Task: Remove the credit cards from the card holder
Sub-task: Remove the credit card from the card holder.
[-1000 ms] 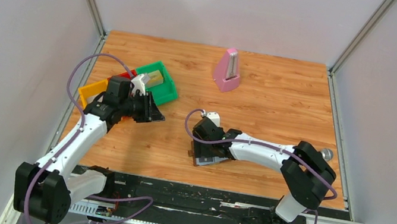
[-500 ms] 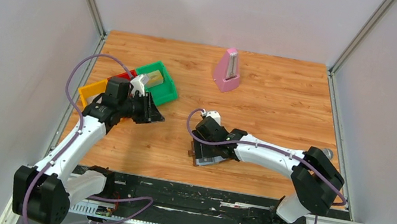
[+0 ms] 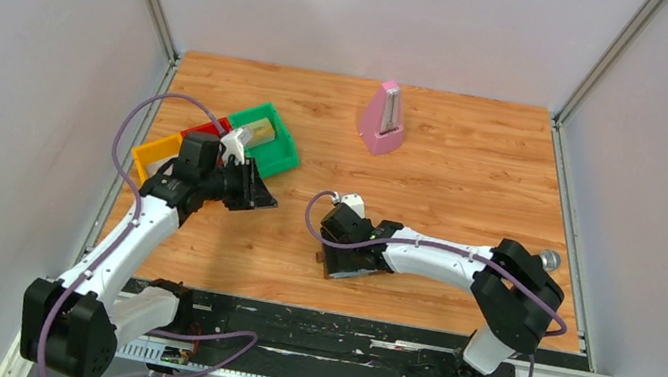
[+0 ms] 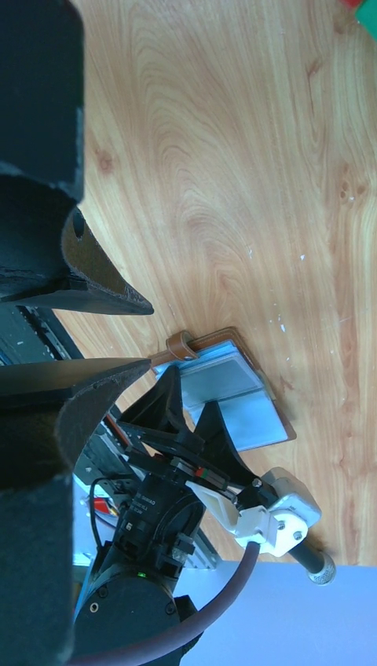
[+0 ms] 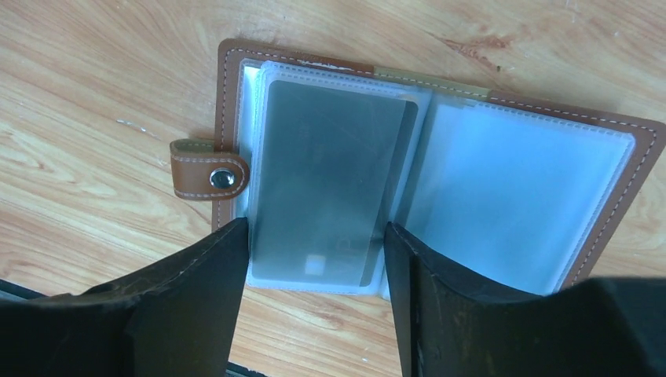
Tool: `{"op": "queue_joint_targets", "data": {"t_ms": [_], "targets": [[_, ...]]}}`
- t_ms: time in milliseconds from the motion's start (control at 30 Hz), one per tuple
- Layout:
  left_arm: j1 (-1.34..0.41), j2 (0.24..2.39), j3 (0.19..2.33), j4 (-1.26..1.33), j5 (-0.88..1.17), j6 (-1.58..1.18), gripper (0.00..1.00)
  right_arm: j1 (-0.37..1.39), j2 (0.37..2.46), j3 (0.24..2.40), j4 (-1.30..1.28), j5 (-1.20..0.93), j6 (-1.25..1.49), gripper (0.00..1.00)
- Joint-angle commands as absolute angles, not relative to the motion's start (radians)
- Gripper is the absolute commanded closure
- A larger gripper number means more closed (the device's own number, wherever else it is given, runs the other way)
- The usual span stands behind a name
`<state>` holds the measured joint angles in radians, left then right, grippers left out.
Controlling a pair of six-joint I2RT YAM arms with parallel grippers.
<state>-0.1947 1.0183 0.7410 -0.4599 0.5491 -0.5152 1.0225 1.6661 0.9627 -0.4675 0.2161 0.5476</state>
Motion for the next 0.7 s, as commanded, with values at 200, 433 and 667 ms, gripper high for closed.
{"op": "queue_joint_targets", "data": {"t_ms": [200,433,667], "targets": [[-0.220,1.030,0.730,-0.423,0.553,-0.519,0.66,1.031,1.631,0.938,-0.403,0.161,0.568,0.45],[-0.300,1.080,0.715,-0.382,0.537,-0.536,0.66,1.012,1.598,0.900,-0.295,0.022,0.597,0.45],[-0.387,1.146,0.681,-0.258,0.536,-0.594,0.66,0.984,1.583,0.868,-0.222,-0.080,0.625,0.42]]}}
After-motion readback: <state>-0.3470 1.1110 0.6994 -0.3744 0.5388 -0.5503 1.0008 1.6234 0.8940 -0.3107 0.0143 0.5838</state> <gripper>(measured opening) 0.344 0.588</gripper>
